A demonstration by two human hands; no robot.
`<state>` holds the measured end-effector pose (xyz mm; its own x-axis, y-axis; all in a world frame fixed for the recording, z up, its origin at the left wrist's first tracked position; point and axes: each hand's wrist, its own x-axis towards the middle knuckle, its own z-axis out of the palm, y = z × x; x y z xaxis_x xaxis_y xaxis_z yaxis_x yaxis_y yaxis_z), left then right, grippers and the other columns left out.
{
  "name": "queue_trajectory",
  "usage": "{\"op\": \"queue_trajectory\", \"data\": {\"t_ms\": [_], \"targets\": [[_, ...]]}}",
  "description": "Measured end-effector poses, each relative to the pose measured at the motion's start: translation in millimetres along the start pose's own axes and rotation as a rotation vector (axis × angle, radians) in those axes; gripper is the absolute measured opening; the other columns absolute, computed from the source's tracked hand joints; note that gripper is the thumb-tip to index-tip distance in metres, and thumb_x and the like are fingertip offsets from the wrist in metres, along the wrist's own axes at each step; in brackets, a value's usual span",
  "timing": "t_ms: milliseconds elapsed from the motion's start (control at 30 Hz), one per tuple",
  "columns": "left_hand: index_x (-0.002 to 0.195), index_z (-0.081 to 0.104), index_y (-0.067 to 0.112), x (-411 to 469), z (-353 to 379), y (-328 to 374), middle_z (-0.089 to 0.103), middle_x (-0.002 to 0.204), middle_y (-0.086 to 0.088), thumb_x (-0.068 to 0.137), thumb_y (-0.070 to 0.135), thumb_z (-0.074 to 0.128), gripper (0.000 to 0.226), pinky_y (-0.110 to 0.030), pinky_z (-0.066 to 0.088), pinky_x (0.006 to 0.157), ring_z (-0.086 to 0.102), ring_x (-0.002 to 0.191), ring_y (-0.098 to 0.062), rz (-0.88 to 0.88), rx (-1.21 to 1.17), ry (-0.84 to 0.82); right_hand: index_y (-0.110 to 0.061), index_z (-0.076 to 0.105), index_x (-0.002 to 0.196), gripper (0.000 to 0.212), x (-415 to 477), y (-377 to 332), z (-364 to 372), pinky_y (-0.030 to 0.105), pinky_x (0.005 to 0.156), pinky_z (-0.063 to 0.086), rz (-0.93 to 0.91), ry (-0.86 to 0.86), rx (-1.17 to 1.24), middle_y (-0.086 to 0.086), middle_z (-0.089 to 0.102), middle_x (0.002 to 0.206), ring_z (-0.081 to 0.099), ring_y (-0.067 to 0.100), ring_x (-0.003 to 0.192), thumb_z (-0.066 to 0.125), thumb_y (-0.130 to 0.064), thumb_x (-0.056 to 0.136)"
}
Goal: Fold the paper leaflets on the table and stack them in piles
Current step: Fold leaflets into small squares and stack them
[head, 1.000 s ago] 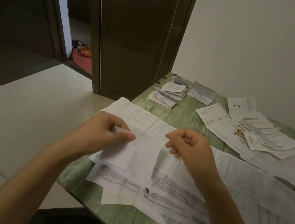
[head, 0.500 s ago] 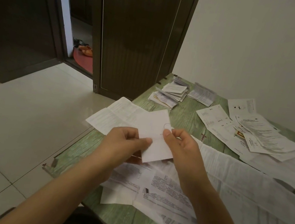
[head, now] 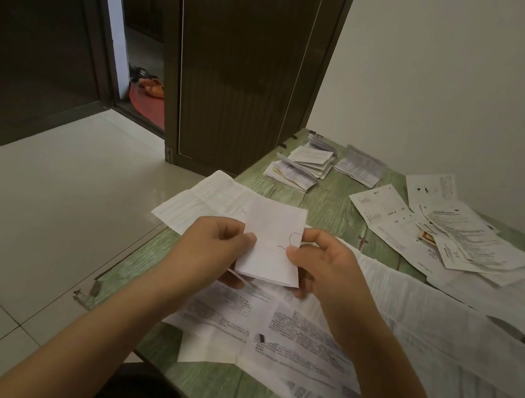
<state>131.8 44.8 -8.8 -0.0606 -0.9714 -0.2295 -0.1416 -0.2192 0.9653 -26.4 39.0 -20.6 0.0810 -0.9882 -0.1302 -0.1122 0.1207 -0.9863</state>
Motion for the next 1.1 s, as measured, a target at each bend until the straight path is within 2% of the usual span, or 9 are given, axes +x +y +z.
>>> {"op": "queue_trajectory", "data": {"t_ms": [133, 300, 400, 467, 633, 833, 933, 1000, 1100], "targets": [[0.086, 0.063, 0.022, -2, -4, 3, 0.065, 0.080, 0.006, 0.095, 0.009, 0.049, 0.021, -0.019, 0.054, 0.049, 0.064, 0.050, -0.006, 0.034, -0.003, 0.023, -0.015, 0.061, 0.091, 0.020, 0, 1, 1, 0.027, 0.051, 0.040, -0.002, -0.050, 0.006, 0.001, 0.064, 0.066, 0.052, 0.013, 0.051, 0.050, 0.002, 0.090], [0.101, 0.063, 0.007, -3, -5, 6, 0.069, 0.085, -0.012, 0.097, 0.009, 0.043, 0.020, -0.024, 0.055, 0.049, 0.068, 0.058, -0.019, -0.160, -0.255, -0.109, -0.016, 0.065, 0.060, 0.047, 1, 4, 3, 0.022, 0.046, 0.038, -0.052, 0.003, 0.041, -0.001, 0.062, 0.060, 0.049, 0.012, 0.051, 0.042, 0.013, 0.088], [0.103, 0.055, 0.006, -5, -4, 8, 0.072, 0.081, -0.017, 0.099, 0.028, 0.039, 0.028, -0.027, 0.057, 0.050, 0.070, 0.062, -0.027, -0.279, -0.453, -0.213, -0.010, 0.063, 0.065, 0.039, 0, 4, 2, 0.020, 0.046, 0.038, -0.097, 0.000, 0.059, -0.004, 0.059, 0.056, 0.049, 0.009, 0.048, 0.041, 0.015, 0.086], [0.103, 0.057, 0.009, -4, -2, 7, 0.073, 0.084, -0.018, 0.095, 0.041, 0.042, 0.036, -0.027, 0.058, 0.051, 0.070, 0.065, -0.028, -0.277, -0.437, -0.237, -0.009, 0.064, 0.067, 0.038, 0, 4, 3, 0.018, 0.045, 0.038, -0.130, -0.011, 0.039, -0.007, 0.059, 0.054, 0.048, 0.006, 0.047, 0.042, 0.015, 0.087], [0.106, 0.061, 0.005, -4, 0, -1, 0.073, 0.081, -0.013, 0.093, 0.024, 0.053, 0.024, -0.021, 0.055, 0.052, 0.071, 0.069, -0.023, -0.132, -0.280, -0.186, -0.014, 0.071, 0.074, 0.042, -1, 5, 7, 0.015, 0.047, 0.040, -0.229, -0.013, -0.081, -0.009, 0.064, 0.060, 0.049, 0.005, 0.050, 0.042, 0.014, 0.088], [0.093, 0.063, 0.011, -4, 0, -4, 0.073, 0.071, -0.004, 0.095, 0.024, 0.050, 0.019, -0.020, 0.054, 0.049, 0.069, 0.060, -0.016, -0.053, -0.211, -0.105, -0.016, 0.073, 0.084, 0.036, -2, 6, 9, 0.019, 0.050, 0.043, -0.170, -0.057, -0.057, 0.007, 0.068, 0.082, 0.050, 0.018, 0.060, 0.044, 0.004, 0.092], [0.091, 0.063, 0.010, -4, 1, -4, 0.072, 0.068, -0.004, 0.095, 0.024, 0.051, 0.019, -0.020, 0.053, 0.048, 0.068, 0.057, -0.014, -0.035, -0.219, -0.071, -0.019, 0.067, 0.098, 0.029, -2, 6, 11, 0.021, 0.051, 0.044, -0.125, -0.061, -0.031, 0.000, 0.066, 0.077, 0.053, 0.017, 0.060, 0.044, -0.002, 0.095], [0.088, 0.064, 0.010, -4, 2, -4, 0.071, 0.065, -0.002, 0.094, 0.024, 0.052, 0.019, -0.019, 0.053, 0.047, 0.067, 0.054, -0.011, -0.024, -0.237, -0.040, -0.019, 0.060, 0.107, 0.023, -2, 6, 11, 0.024, 0.051, 0.044, -0.084, -0.045, 0.009, 0.006, 0.063, 0.074, 0.055, 0.017, 0.060, 0.040, -0.012, 0.099], [0.083, 0.065, 0.012, -3, 4, -5, 0.069, 0.059, 0.003, 0.094, 0.024, 0.053, 0.020, -0.016, 0.050, 0.045, 0.064, 0.049, -0.007, 0.008, -0.228, 0.022, -0.011, 0.059, 0.104, 0.021, -2, 4, 10, 0.025, 0.051, 0.044, -0.043, -0.059, 0.055, 0.009, 0.062, 0.072, 0.055, 0.015, 0.057, 0.045, -0.024, 0.097]]}}
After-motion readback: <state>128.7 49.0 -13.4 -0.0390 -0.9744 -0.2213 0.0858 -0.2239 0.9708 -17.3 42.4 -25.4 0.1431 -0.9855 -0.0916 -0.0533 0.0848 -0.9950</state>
